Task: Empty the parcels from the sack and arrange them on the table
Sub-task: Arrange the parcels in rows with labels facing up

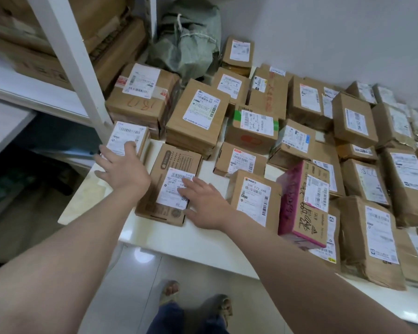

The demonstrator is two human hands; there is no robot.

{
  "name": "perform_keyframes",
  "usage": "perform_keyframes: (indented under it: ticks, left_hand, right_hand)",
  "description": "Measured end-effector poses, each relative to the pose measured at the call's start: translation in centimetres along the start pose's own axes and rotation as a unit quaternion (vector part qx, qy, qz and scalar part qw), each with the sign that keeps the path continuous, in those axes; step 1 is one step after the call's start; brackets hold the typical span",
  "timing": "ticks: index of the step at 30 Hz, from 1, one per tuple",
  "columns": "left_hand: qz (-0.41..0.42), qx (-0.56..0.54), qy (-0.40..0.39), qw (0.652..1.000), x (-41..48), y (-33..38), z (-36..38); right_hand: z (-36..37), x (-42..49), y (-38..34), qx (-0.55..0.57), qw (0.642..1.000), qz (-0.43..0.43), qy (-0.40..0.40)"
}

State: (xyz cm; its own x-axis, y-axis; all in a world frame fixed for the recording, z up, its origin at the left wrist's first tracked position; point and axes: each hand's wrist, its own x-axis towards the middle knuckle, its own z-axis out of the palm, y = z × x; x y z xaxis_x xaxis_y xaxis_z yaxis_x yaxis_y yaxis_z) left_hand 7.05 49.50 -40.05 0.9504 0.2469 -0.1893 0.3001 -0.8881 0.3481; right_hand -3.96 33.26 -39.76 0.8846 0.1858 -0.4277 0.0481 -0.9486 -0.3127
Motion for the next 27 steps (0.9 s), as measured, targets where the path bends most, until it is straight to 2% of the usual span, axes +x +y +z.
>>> perform_keyframes:
  ticks: [3,7,10,14,16,19,23,27]
  left_hand:
    - [0.011,-0.035,0.010,0.999,-2.1,-0.9,0.7]
    - [0.023,-0.066,0.002,0.998,-4.5,-0.7,1.7]
    - [0.033,-0.075,-0.011,0.997,-5.1,0.1,2.2]
    - [0.035,-0.038,-0.023,0.998,-5.4,1.1,2.2]
    - [0.045,0.003,-0.006,0.999,-5.7,1.7,2.0]
    - [0.108,0.034,0.026,0.993,-6.5,2.6,2.0]
    - [0.147,0.026,0.006,0.989,-7.9,4.8,1.7]
    - [0.265,0.015,-0.008,0.964,-10.3,6.3,2.6]
  right_hand:
    - [1.2,0.5,-0.9,-0.009,0.999,-0.015,-0.049]
    - [1.0,0.5,-0.3,-0.016,1.000,0.005,-0.020]
    - [0.1,-0.2,0.5,-0.040,0.998,0.020,-0.035]
    - [-0.5,-1.0,0.8,-0.032,0.998,0.030,-0.036]
    - [-0.7,-1.6,0.9,0.000,0.999,0.034,-0.014]
    - [-1.6,-2.9,1.2,0.030,0.998,0.028,0.041]
    - [-3.8,-5.1,1.9,0.054,0.993,0.027,0.104]
    - [-6.2,-9.0,3.2,0.097,0.977,0.044,0.184]
